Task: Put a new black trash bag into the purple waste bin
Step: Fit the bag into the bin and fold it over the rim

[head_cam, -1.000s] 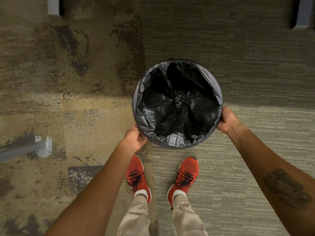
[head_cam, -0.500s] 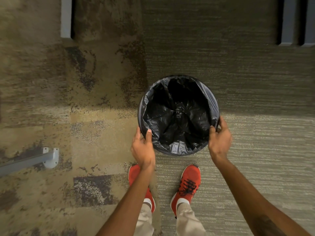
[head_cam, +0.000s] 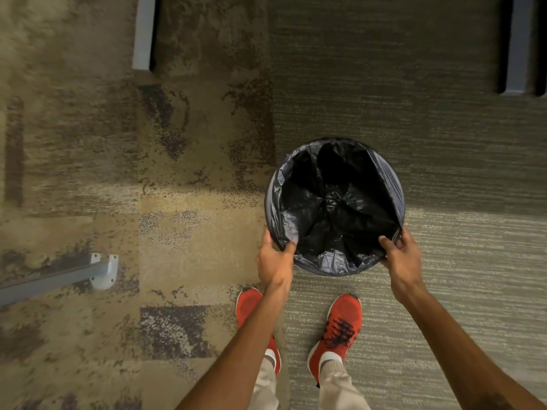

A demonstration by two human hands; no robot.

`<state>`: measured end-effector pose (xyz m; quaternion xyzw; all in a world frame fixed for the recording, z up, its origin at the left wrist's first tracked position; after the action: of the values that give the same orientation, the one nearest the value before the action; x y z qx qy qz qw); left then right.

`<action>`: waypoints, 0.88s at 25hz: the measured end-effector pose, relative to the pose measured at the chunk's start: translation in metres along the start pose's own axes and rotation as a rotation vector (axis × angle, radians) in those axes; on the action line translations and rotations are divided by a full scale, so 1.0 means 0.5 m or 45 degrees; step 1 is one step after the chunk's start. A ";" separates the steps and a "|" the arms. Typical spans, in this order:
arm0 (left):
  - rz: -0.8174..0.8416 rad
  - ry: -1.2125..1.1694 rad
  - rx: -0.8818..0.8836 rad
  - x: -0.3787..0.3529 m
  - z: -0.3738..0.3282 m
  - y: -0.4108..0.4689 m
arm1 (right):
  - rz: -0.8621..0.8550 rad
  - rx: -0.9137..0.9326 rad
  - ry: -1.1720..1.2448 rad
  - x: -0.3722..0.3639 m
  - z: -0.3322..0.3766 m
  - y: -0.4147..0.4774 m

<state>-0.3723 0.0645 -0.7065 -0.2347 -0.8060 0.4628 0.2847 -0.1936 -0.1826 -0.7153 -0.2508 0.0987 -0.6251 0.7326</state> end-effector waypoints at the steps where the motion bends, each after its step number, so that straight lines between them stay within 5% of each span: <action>1: 0.014 -0.021 0.010 -0.001 0.002 0.007 | -0.022 -0.037 0.017 -0.003 -0.008 -0.005; 4: -0.061 0.133 -0.110 0.018 -0.022 -0.005 | -0.145 0.055 -0.225 0.011 0.023 -0.018; 7: -0.418 0.679 -0.762 0.017 -0.122 -0.083 | -0.278 0.626 -0.896 -0.010 0.167 -0.035; 9: -0.169 0.964 -1.105 -0.094 -0.161 -0.113 | 0.009 0.830 -0.952 -0.105 0.195 -0.017; 12: 0.098 1.507 -1.063 -0.252 -0.137 -0.051 | 0.474 0.599 -1.003 -0.217 0.090 0.055; 17: -0.231 2.405 -0.836 -0.268 -0.082 0.127 | 0.545 0.333 -1.095 -0.219 -0.064 0.157; 20: -0.280 2.571 -0.763 -0.237 -0.069 0.144 | 0.519 0.338 -1.058 -0.210 -0.061 0.169; 22: -0.136 2.343 -0.772 -0.246 -0.081 0.107 | 0.487 0.362 -0.910 -0.209 -0.012 0.143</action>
<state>-0.2491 0.0351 -0.7668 -0.5314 -0.3627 -0.1427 0.7521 -0.1552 -0.0766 -0.7729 -0.3253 -0.2038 -0.3591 0.8507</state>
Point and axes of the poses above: each hand's wrist, its own y-axis towards the middle knuckle, its own x-axis out of the back of the hand, z = x × y, the point moved 10 cm from there along y, towards the middle knuckle, and after that the axes turned 13 degrees about x, right-handed, at the moved point
